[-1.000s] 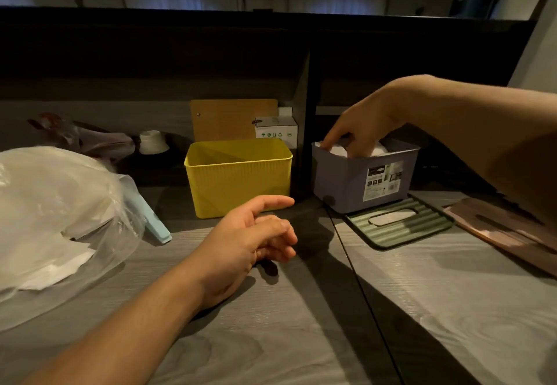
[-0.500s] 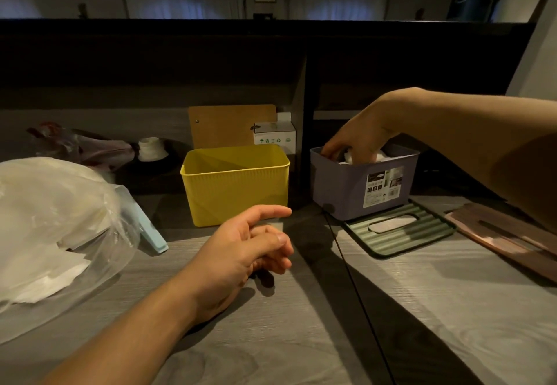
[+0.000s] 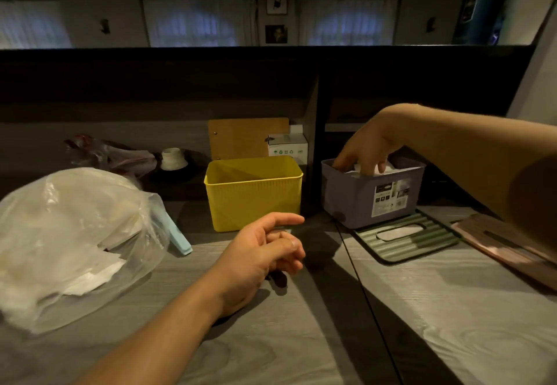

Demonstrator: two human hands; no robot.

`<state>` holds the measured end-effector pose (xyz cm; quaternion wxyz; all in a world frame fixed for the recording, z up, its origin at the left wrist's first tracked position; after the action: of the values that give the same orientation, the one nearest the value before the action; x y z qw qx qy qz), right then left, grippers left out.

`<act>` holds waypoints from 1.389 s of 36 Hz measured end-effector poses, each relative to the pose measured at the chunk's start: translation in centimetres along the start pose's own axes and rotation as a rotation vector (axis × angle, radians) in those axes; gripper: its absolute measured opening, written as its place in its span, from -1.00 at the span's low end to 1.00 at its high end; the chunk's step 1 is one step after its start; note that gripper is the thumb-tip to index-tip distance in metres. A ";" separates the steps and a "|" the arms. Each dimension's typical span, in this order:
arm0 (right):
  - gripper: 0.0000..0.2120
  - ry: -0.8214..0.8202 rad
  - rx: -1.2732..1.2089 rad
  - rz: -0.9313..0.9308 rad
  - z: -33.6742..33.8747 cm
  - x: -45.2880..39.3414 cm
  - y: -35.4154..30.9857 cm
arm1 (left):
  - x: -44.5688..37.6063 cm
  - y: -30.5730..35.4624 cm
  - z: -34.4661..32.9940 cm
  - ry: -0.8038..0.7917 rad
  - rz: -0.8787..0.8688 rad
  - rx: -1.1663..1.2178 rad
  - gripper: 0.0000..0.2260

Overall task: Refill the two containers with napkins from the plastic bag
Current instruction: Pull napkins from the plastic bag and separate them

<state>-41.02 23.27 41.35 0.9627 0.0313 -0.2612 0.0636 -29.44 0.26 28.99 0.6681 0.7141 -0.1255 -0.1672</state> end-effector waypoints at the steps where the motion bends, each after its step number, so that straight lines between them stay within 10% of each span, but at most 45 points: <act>1: -0.31 -0.025 -0.056 0.002 0.1 0.6 0.1 | 0.0 0.0 0.0 -0.007 -0.006 -0.011 -0.69; 17: -0.64 0.775 -0.137 0.376 0.4 6.8 -5.4 | 1.1 1.5 1.2 0.158 -0.030 -0.026 -0.78; 27: -0.68 0.564 -0.337 0.730 -6.6 5.9 -23.7 | 10.6 4.3 11.3 0.659 -0.185 -0.768 -0.75; 34: -0.72 0.468 -0.299 0.642 -9.2 1.2 -33.1 | 14.8 2.5 16.9 0.676 0.027 -1.218 -0.75; 50: -0.50 0.389 -0.305 0.346 -7.9 -2.6 -40.3 | 15.2 1.7 19.2 0.752 0.061 -1.003 -0.71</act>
<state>-33.69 -16.20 32.15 0.9631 -0.1714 -0.0800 0.1914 -23.35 -23.53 28.63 0.9248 0.3199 0.1915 0.0761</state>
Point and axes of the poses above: each hand's wrist, its own x-axis away from the middle knuckle, its own z-axis out of the back of the hand, y = z × x, the point moved 3 cm from there along -x, towards the middle knuckle, and after that the axes turned 3 degrees about y, right-handed, at the moved point
